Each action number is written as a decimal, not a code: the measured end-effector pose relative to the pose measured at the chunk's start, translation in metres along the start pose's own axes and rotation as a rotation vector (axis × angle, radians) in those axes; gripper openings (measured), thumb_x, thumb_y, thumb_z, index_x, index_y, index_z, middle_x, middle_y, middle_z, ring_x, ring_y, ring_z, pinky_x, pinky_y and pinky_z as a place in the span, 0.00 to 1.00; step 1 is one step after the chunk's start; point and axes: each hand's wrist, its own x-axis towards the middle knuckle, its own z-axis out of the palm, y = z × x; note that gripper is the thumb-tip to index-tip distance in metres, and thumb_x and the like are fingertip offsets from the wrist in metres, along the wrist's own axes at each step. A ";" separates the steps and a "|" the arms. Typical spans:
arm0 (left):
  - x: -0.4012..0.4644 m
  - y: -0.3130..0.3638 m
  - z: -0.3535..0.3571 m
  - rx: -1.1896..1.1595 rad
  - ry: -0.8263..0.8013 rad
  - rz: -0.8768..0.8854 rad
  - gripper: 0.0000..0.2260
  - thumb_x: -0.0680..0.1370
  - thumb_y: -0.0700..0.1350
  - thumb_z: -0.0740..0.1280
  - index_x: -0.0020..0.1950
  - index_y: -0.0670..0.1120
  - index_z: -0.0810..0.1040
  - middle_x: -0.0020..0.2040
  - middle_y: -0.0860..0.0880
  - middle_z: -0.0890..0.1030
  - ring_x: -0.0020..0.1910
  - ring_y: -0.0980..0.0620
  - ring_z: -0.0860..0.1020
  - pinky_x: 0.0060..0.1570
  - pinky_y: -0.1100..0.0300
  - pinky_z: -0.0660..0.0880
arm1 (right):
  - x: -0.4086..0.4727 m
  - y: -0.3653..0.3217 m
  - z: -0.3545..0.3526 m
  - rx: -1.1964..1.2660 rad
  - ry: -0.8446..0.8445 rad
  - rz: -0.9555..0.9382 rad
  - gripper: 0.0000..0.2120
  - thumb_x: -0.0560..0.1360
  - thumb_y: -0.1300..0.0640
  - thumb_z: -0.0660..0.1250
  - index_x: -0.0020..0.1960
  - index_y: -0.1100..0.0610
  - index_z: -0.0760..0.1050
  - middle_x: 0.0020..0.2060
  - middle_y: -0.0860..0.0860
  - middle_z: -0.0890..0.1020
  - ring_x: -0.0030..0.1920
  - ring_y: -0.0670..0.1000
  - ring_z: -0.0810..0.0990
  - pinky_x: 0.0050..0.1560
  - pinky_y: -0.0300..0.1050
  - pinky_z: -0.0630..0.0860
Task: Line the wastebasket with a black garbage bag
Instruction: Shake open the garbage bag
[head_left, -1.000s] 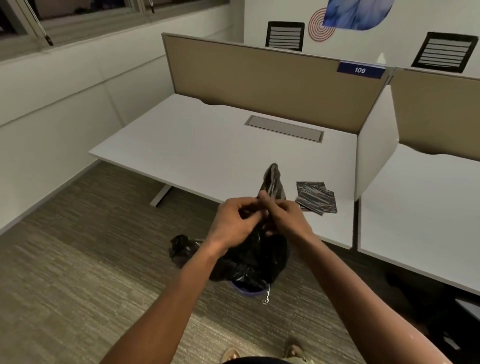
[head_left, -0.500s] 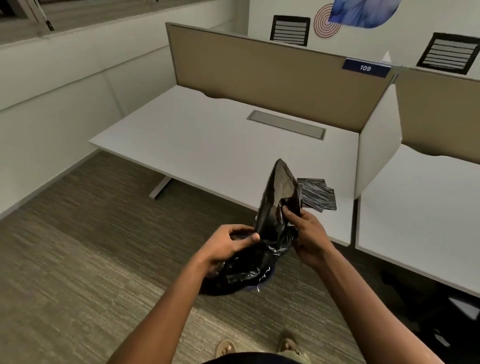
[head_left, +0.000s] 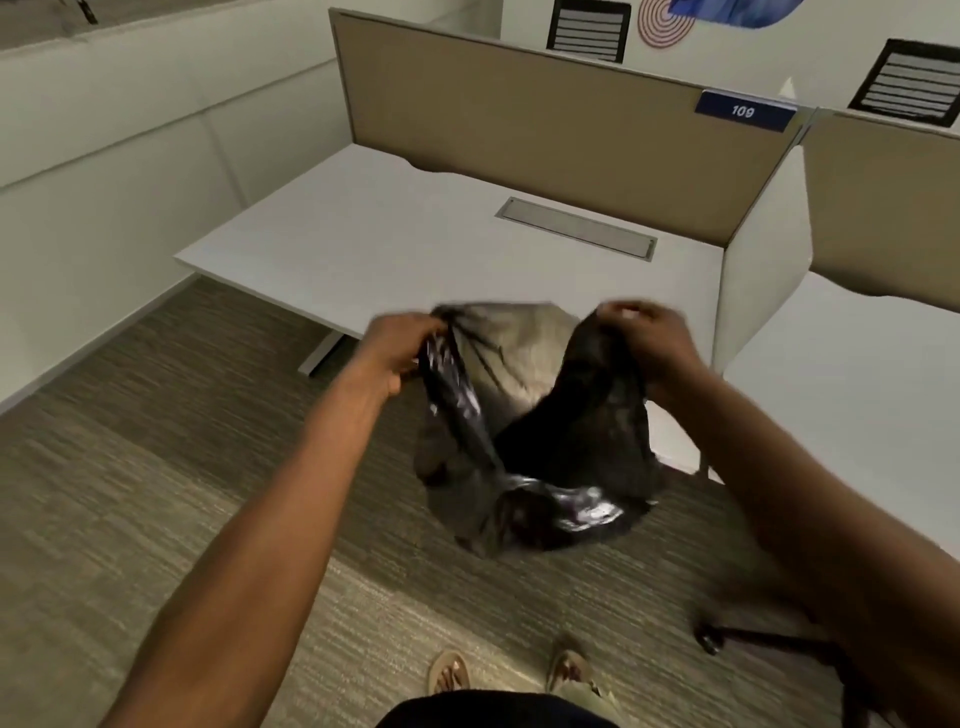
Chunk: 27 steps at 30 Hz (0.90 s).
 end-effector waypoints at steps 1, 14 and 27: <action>-0.001 0.017 0.002 -0.045 0.057 0.107 0.04 0.78 0.36 0.70 0.47 0.43 0.83 0.39 0.47 0.81 0.34 0.55 0.80 0.32 0.64 0.76 | 0.001 -0.025 0.000 0.000 0.049 -0.126 0.10 0.76 0.61 0.74 0.57 0.59 0.83 0.47 0.58 0.86 0.45 0.56 0.84 0.45 0.46 0.82; -0.039 -0.113 -0.007 0.721 0.424 1.076 0.05 0.77 0.32 0.69 0.50 0.41 0.79 0.40 0.39 0.82 0.38 0.39 0.82 0.41 0.48 0.77 | -0.065 0.111 0.002 -0.597 0.279 -0.798 0.12 0.72 0.75 0.71 0.54 0.67 0.84 0.48 0.63 0.83 0.44 0.63 0.82 0.41 0.53 0.79; -0.035 -0.232 -0.039 0.889 0.221 0.413 0.15 0.79 0.32 0.67 0.64 0.38 0.83 0.63 0.41 0.80 0.59 0.43 0.81 0.61 0.57 0.75 | -0.095 0.224 -0.018 -0.596 0.113 -0.257 0.11 0.76 0.70 0.69 0.55 0.62 0.85 0.42 0.53 0.82 0.43 0.55 0.82 0.47 0.43 0.74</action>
